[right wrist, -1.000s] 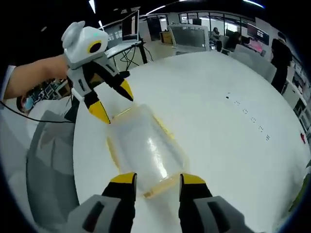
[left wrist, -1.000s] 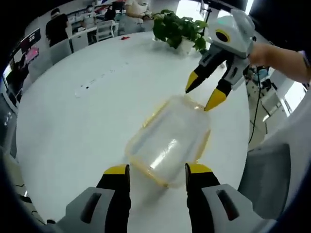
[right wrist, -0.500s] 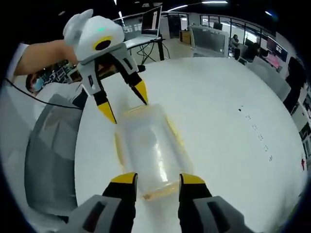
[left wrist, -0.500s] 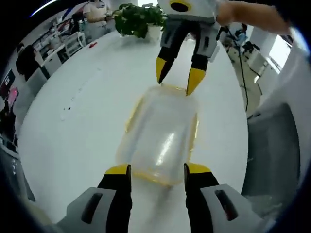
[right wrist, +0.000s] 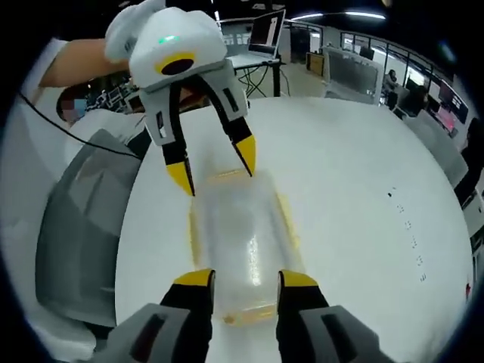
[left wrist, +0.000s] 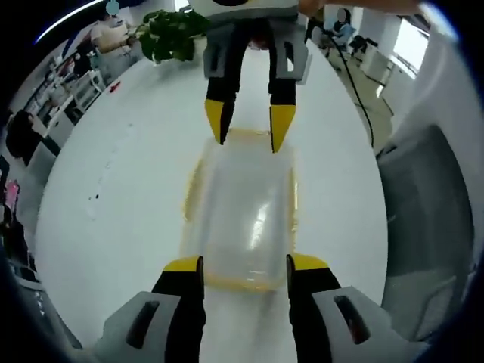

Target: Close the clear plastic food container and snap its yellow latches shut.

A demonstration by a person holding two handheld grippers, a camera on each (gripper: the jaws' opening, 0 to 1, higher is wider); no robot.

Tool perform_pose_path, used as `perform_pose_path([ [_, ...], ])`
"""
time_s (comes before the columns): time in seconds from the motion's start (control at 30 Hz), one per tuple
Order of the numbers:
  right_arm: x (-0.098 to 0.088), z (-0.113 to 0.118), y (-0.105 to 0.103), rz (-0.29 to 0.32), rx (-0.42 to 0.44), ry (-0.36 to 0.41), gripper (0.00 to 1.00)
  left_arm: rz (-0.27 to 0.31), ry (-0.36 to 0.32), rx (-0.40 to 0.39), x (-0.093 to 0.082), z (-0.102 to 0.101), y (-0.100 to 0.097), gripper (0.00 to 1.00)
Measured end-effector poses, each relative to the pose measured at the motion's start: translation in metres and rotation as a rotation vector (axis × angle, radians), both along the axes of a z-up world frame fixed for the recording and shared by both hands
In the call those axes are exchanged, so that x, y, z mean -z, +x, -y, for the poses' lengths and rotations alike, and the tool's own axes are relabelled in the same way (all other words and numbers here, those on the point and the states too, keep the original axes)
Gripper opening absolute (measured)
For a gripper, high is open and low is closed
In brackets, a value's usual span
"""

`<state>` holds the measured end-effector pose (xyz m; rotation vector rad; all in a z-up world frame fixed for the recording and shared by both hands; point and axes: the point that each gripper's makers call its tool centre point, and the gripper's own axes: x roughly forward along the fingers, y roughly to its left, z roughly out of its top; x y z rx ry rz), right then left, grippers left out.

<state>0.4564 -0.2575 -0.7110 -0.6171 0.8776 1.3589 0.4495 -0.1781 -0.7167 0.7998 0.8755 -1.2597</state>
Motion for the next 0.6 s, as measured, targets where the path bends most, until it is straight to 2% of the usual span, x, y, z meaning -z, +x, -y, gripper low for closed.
perform_pose_path([
  [0.33,0.003,-0.015,-0.002,-0.009,-0.034,0.015,0.31,-0.005,-0.031,0.037,-0.003,0.021,0.002,0.42],
  [0.47,0.005,-0.018,-0.002,-0.005,-0.044,0.019,0.30,0.009,-0.013,0.059,-0.001,0.024,0.003,0.40],
  [0.6,0.005,-0.022,-0.002,-0.007,-0.050,0.030,0.30,0.007,-0.046,0.053,-0.006,0.031,0.005,0.40],
])
